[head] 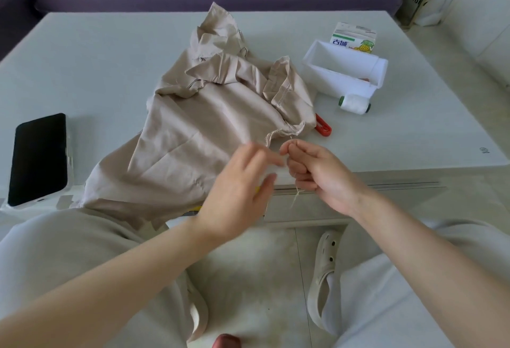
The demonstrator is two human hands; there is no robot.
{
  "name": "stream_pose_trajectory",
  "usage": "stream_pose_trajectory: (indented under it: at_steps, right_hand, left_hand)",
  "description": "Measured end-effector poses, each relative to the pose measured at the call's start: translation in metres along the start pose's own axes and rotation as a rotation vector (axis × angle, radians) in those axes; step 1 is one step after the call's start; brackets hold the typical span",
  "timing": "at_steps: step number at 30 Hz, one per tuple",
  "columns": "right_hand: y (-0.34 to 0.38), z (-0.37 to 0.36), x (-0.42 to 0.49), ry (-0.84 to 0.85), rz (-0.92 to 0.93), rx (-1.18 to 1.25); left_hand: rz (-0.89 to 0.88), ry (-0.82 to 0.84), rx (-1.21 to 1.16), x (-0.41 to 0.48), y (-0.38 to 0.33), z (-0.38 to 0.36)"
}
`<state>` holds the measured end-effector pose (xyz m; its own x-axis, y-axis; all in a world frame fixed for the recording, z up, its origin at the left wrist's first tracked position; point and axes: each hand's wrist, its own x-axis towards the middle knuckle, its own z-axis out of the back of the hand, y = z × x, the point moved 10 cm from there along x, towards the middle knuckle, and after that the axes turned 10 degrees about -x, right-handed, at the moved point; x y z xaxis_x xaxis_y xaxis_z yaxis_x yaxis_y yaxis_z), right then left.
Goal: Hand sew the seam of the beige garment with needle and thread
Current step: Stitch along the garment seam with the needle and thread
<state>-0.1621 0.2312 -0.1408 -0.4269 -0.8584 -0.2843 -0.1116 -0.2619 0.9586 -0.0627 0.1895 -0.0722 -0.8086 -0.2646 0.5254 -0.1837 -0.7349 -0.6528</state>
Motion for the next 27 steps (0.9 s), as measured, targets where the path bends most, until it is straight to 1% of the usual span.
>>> stream_pose_trajectory:
  at_steps: [2, 4, 7, 10, 14, 18, 22, 27]
  right_hand:
    - [0.000, 0.000, -0.002, 0.008, 0.003, 0.019]
    - [0.000, -0.003, -0.004, 0.038, 0.003, 0.030]
    - [0.001, 0.001, -0.005, 0.027, 0.012, 0.031]
    - [0.001, 0.015, -0.004, -0.058, 0.023, 0.000]
    - [-0.004, 0.029, -0.003, -0.194, 0.019, -0.280]
    - [-0.001, 0.032, -0.001, -0.252, 0.078, -0.492]
    - [0.003, 0.033, 0.000, -0.306, 0.116, -0.649]
    - [0.007, 0.026, -0.004, -0.309, 0.170, -0.793]
  left_hand:
    - [0.170, -0.086, 0.053, 0.006, 0.027, 0.011]
    - [0.242, -0.082, 0.131, 0.010, 0.043, 0.013]
    - [0.210, -0.085, 0.170, 0.014, 0.043, 0.014]
    - [0.177, -0.063, 0.138, 0.014, 0.033, 0.008]
    - [0.104, 0.007, 0.117, 0.009, 0.014, -0.005]
    - [0.083, 0.184, 0.033, -0.002, 0.007, -0.030]
    - [0.020, 0.331, 0.013, -0.014, -0.001, -0.049]
    - [0.008, 0.383, -0.001, -0.019, 0.000, -0.053]
